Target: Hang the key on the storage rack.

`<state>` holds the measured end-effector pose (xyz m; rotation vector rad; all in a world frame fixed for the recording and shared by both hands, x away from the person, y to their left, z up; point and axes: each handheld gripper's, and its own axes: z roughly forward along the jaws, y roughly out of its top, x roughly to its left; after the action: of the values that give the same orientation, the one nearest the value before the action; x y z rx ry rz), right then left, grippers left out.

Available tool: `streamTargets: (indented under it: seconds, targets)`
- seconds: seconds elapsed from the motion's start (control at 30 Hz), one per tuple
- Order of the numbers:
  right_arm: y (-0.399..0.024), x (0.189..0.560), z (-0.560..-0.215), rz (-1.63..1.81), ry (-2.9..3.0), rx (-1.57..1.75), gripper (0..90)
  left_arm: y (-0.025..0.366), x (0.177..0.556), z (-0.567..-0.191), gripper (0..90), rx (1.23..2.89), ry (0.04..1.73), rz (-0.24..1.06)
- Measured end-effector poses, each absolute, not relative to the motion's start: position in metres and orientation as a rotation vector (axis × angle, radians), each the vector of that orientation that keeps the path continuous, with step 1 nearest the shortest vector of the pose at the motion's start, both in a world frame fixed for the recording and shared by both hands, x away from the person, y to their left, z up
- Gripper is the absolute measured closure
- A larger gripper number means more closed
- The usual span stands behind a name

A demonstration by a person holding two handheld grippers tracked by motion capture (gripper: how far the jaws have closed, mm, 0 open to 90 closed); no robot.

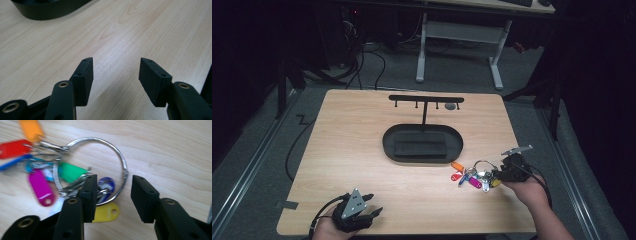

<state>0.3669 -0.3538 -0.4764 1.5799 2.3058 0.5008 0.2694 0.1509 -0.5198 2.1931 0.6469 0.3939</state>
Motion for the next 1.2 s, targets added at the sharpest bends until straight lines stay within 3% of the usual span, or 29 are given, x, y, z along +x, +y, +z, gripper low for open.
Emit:
streamTargets:
  seconds: [0.33, 1.2]
  targets:
    - [-0.359, 0.403, -0.471, 0.389, 2.376, 1.687, 62.6, 0.149, 0.269, -0.522, 45.9, 2.214, 0.617, 0.377]
    - [-0.350, 0.440, -0.481, 0.148, 2.535, 1.745, 63.9, 0.150, 0.269, -0.523, 45.7, 2.235, 0.599, 0.367]
